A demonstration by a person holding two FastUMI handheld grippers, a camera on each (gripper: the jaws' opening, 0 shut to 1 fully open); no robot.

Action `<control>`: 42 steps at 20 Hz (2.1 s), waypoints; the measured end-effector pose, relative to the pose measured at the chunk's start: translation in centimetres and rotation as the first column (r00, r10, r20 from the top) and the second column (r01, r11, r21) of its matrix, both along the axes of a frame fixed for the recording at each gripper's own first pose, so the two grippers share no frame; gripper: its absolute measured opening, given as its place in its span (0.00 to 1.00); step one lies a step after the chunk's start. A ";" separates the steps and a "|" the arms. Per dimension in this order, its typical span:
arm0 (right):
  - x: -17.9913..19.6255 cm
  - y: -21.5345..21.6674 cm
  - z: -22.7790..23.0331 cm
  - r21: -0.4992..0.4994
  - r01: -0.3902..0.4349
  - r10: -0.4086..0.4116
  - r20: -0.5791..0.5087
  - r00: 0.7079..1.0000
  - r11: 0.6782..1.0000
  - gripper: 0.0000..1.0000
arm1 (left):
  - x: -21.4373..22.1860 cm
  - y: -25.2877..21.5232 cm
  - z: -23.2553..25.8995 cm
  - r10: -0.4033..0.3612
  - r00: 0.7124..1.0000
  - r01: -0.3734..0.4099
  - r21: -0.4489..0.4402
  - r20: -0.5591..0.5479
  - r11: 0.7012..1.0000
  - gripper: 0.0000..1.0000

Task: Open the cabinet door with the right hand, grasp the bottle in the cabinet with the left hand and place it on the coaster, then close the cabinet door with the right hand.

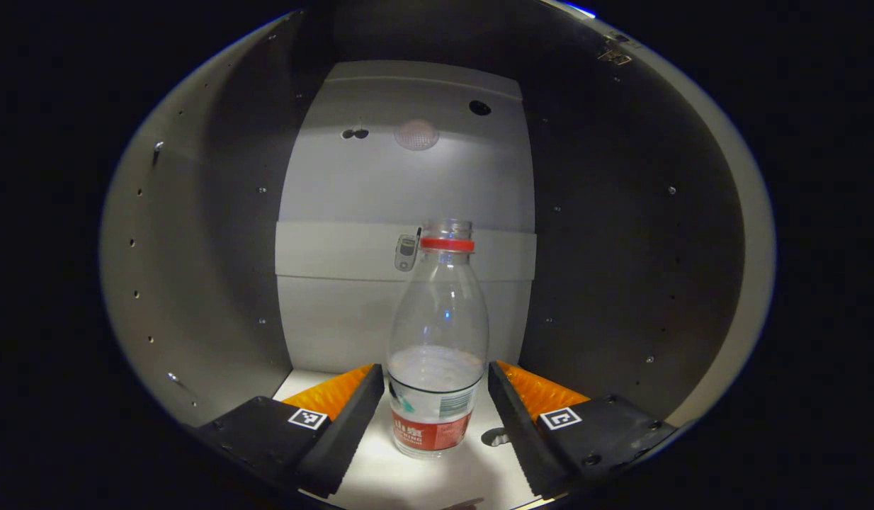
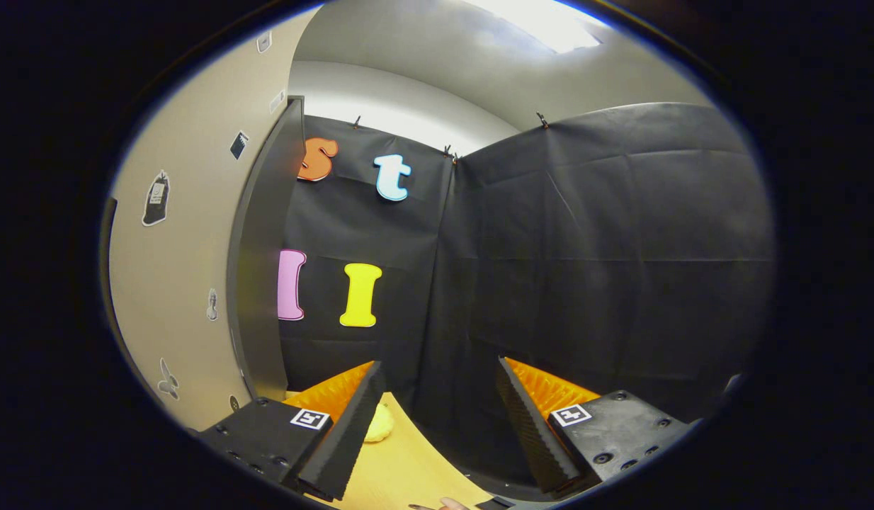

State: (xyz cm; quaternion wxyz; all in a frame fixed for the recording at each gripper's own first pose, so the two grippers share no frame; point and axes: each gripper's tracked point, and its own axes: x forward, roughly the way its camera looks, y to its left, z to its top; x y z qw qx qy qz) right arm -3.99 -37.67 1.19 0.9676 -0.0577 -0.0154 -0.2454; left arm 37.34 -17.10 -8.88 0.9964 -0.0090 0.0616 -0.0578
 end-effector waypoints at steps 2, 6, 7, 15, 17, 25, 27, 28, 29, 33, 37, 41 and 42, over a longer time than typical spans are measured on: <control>0.1 0.1 0.1 0.002 -0.007 0.007 0.001 1.000 1.000 0.97 | 1.0 0.0 0.0 0.009 1.000 -0.009 -0.004 0.003 1.000 0.93; 0.1 -0.8 -0.2 0.012 0.001 -0.001 -0.002 1.000 1.000 0.97 | 2.2 -0.3 -0.3 0.008 1.000 -0.008 -0.013 -0.013 1.000 0.89; 0.1 -0.8 -0.3 0.015 -0.002 0.002 -0.003 1.000 1.000 0.97 | 2.1 -0.6 -0.4 0.000 1.000 0.000 -0.017 -0.014 1.000 0.82; -1.2 0.5 0.2 0.014 -0.020 0.020 0.025 0.999 1.000 0.97 | -3.1 -0.3 2.3 -0.025 0.999 0.025 -0.004 0.034 1.000 0.80; -2.0 1.4 0.6 0.008 -0.021 0.021 0.033 0.999 1.000 0.97 | -5.4 -0.3 2.8 -0.039 0.999 0.040 -0.007 0.036 0.999 0.79; -6.9 7.6 3.1 -0.026 -0.042 0.044 0.071 0.997 0.999 0.97 | -14.3 1.5 5.2 -0.129 0.990 0.129 0.001 0.053 0.992 0.79; -8.1 9.4 3.7 -0.047 -0.036 0.040 0.074 0.996 0.998 0.97 | -16.8 2.6 5.6 -0.152 0.987 0.153 0.001 0.059 0.988 0.79; -8.7 10.6 4.1 -0.060 -0.038 0.043 0.080 0.996 0.998 0.97 | -18.1 3.3 5.8 -0.161 0.985 0.161 0.003 0.061 0.987 0.79; -9.0 11.8 4.5 -0.067 -0.045 0.051 0.088 0.995 0.997 0.97 | -19.4 4.2 5.9 -0.166 0.984 0.165 0.008 0.062 0.986 0.79; -10.6 16.6 5.3 -0.070 -0.076 0.083 0.098 0.992 0.995 0.98 | -24.1 7.4 6.1 -0.181 0.981 0.181 0.011 0.075 0.983 0.79; -11.8 21.7 5.4 -0.053 -0.135 0.140 0.094 0.986 0.989 0.97 | -28.0 10.5 5.4 -0.197 0.978 0.197 0.007 0.070 0.980 0.79; -12.6 26.1 5.4 -0.064 -0.204 0.209 0.080 0.975 0.977 0.97 | -31.2 13.1 2.8 -0.198 0.980 0.197 0.048 0.034 0.979 0.79; -12.6 27.6 5.2 -0.066 -0.228 0.233 0.075 0.970 0.971 0.97 | -31.9 13.5 2.0 -0.203 0.979 0.201 0.052 0.027 0.978 0.80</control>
